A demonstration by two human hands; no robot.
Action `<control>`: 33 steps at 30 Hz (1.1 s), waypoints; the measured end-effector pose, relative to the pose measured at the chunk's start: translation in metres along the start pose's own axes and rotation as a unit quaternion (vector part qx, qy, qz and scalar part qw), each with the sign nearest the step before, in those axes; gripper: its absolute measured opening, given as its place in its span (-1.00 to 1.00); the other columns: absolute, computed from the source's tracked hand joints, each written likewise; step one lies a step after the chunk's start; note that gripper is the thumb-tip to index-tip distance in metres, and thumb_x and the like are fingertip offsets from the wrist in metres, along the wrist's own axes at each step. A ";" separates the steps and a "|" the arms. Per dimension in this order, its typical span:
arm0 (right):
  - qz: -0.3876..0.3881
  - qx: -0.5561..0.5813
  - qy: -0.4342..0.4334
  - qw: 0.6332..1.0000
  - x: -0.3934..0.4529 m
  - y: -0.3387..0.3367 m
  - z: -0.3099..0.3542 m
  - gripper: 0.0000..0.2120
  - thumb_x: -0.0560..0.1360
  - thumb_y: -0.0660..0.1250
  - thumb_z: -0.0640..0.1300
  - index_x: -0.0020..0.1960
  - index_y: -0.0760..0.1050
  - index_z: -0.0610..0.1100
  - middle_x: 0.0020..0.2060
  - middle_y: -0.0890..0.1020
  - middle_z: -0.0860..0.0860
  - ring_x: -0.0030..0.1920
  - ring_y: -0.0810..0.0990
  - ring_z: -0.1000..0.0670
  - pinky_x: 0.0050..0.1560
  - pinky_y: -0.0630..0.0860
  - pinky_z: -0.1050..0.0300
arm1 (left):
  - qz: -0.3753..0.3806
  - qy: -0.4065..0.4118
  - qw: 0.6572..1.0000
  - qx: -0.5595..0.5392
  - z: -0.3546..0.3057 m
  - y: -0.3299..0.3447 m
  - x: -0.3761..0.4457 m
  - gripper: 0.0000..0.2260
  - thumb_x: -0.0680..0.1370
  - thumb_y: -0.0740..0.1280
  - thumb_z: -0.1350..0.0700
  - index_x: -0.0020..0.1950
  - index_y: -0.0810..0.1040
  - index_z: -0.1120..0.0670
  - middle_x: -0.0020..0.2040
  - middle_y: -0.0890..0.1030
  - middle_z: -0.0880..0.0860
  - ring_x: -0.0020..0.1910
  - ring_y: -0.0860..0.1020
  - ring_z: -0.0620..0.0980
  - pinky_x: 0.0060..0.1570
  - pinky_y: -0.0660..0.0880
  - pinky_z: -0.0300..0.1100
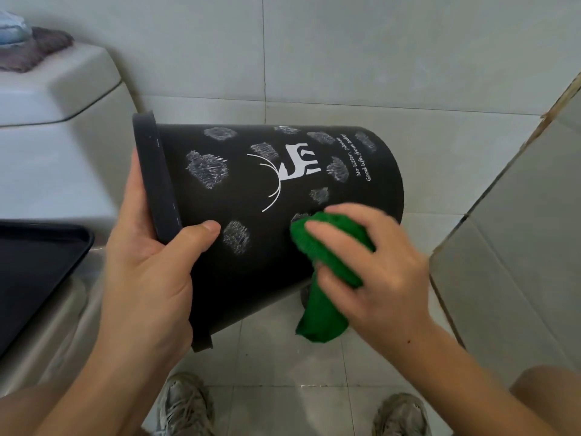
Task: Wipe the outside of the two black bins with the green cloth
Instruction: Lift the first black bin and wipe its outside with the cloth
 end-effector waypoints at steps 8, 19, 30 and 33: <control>-0.007 -0.017 -0.002 1.000 -0.001 0.000 0.007 -0.71 0.47 0.34 -0.20 0.17 0.64 -0.14 0.10 0.61 -0.16 0.04 0.60 -0.14 0.05 0.49 0.16 | 0.000 0.005 1.000 0.008 -0.002 0.002 0.000 -0.30 0.49 0.17 0.50 0.51 0.30 -0.08 0.19 0.65 -0.03 0.19 0.61 0.06 0.21 0.52 0.17; 0.018 -0.013 -0.018 1.000 0.005 -0.002 0.011 -0.70 0.45 0.34 -0.17 0.16 0.65 -0.11 0.09 0.62 -0.14 0.01 0.60 -0.13 -0.02 0.52 0.11 | 0.018 0.006 1.000 -0.001 0.002 0.003 -0.001 -0.28 0.43 0.21 0.44 0.52 0.28 -0.08 0.23 0.63 0.00 0.24 0.58 0.10 0.28 0.43 0.25; 0.007 0.009 0.015 1.000 0.017 -0.001 0.002 -0.67 0.45 0.32 -0.18 0.20 0.62 -0.15 0.12 0.61 -0.14 0.07 0.60 -0.13 0.08 0.52 0.08 | 0.032 0.015 0.999 0.015 0.004 0.008 -0.002 -0.25 0.40 0.22 0.43 0.53 0.25 -0.06 0.26 0.61 -0.01 0.26 0.57 0.06 0.28 0.45 0.21; -0.052 0.025 0.140 0.989 0.038 -0.011 -0.035 -0.64 0.43 0.30 -0.15 0.21 0.60 -0.13 0.12 0.59 -0.09 0.09 0.55 -0.01 0.13 0.42 0.28 | 0.031 0.017 0.999 0.032 0.005 0.007 -0.004 -0.26 0.42 0.23 0.44 0.54 0.25 -0.06 0.26 0.61 -0.02 0.25 0.57 0.02 0.28 0.47 0.17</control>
Point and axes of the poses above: each hand's wrist, its own x-axis towards the middle knuckle, its own y-axis out of the palm, z = x × y, the point moved 3 cm from there along x, towards the middle knuckle
